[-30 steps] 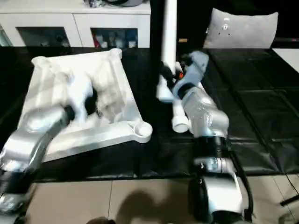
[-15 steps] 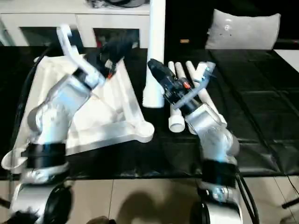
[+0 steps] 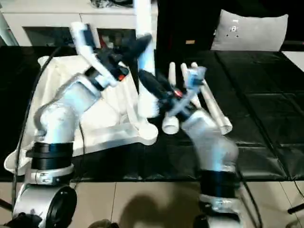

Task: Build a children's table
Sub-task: Pick table leg

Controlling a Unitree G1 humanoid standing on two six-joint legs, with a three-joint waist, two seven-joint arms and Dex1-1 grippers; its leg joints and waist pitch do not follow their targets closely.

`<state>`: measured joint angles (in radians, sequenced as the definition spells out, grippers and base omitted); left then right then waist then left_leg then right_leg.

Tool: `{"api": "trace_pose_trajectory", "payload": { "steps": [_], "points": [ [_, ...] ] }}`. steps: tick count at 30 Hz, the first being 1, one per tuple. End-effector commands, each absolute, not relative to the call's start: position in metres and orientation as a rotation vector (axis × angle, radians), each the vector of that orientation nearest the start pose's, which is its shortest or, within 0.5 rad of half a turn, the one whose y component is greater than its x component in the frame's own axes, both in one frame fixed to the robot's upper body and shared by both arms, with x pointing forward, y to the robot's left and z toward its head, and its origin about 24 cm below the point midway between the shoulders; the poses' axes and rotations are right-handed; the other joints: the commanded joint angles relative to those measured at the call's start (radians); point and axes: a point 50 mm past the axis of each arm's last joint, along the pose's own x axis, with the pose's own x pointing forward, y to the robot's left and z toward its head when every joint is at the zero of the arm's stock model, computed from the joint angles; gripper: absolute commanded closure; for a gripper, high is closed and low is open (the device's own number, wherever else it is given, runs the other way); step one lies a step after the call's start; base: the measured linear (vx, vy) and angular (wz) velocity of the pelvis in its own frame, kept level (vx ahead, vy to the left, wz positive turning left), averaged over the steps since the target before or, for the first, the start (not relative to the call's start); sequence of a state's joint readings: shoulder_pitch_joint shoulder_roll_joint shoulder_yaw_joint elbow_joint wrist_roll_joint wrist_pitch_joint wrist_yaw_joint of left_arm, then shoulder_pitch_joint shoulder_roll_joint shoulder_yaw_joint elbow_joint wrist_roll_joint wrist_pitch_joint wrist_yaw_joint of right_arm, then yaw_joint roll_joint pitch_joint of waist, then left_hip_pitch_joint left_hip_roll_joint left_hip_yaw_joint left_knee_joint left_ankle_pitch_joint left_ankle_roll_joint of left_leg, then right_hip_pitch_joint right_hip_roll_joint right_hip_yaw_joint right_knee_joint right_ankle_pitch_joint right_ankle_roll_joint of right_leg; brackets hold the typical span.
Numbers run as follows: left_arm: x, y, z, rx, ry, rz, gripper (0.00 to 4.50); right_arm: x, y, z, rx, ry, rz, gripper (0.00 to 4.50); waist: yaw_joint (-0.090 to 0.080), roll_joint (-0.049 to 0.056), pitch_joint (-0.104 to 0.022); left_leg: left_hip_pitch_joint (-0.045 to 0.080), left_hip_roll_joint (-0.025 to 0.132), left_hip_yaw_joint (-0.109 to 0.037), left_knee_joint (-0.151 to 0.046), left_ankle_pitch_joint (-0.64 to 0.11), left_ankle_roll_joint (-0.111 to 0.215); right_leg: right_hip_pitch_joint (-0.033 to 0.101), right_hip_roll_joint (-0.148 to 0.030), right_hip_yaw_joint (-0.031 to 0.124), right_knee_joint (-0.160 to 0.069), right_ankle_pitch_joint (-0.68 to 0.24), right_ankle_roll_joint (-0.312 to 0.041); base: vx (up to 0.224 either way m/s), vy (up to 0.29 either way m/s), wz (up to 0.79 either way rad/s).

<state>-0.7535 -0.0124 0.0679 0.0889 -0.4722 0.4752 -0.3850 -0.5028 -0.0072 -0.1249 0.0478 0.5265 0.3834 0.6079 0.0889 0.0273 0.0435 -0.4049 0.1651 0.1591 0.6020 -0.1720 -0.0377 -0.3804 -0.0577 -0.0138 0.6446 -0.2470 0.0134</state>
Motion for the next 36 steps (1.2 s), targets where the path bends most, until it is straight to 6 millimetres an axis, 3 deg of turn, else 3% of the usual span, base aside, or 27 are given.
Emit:
{"api": "trace_pose_trajectory", "payload": {
  "steps": [1,3,4,6,12,16,36],
  "points": [
    [0.342,0.058,0.209,-0.325,-0.205,-0.735,1.28,0.319,-0.092,0.161,0.389,-0.254,0.812,2.66,-0.002,-0.004,-0.065,0.025,0.050,-0.014,-0.063,-0.081,0.000,0.045,-0.068,0.029,-0.075,0.106,-0.179,0.000,0.000,0.00],
    [0.344,0.055,0.209,-0.351,-0.223,-0.679,1.28,0.320,-0.085,0.161,0.302,-0.285,0.781,2.66,-0.003,-0.004,-0.066,0.024,0.050,-0.015,-0.061,-0.075,0.000,0.046,-0.069,0.028,-0.073,0.141,-0.189,0.000,0.000,0.00],
    [0.345,0.054,0.209,-0.353,-0.226,-0.664,1.84,0.320,-0.083,0.161,0.277,-0.292,0.769,2.66,-0.003,-0.004,-0.066,0.024,0.049,-0.015,-0.061,-0.076,0.002,0.047,-0.069,0.028,-0.072,0.154,-0.195,0.000,0.000,0.00],
    [0.347,0.053,0.208,-0.386,-0.233,-0.614,1.98,0.319,-0.075,0.159,0.165,-0.319,0.759,2.66,-0.004,-0.005,-0.065,0.023,0.047,-0.014,-0.061,-0.080,0.008,0.047,-0.067,0.029,-0.072,0.162,-0.196,0.000,0.000,0.00],
    [0.349,0.056,0.208,-0.437,-0.270,-0.523,1.98,0.321,-0.066,0.155,0.011,-0.402,0.663,2.66,-0.007,-0.011,-0.064,0.023,0.049,-0.013,-0.060,-0.089,0.025,0.046,-0.069,0.030,-0.071,0.152,-0.203,0.000,0.000,0.00],
    [0.348,0.055,0.206,-0.437,-0.270,-0.513,1.98,0.322,-0.064,0.152,0.001,-0.409,0.658,2.66,-0.010,-0.011,-0.063,0.024,0.050,-0.013,-0.060,-0.091,0.048,0.045,-0.067,0.031,-0.072,0.151,-0.206,0.000,0.000,0.00],
    [0.344,0.051,0.201,-0.477,-0.265,-0.529,1.98,0.325,-0.065,0.144,-0.021,-0.427,0.634,2.66,-0.011,-0.007,-0.064,0.025,0.052,-0.014,-0.059,-0.105,0.056,0.046,-0.066,0.031,-0.070,0.178,-0.222,0.000,0.000,0.00]
  ]
}}
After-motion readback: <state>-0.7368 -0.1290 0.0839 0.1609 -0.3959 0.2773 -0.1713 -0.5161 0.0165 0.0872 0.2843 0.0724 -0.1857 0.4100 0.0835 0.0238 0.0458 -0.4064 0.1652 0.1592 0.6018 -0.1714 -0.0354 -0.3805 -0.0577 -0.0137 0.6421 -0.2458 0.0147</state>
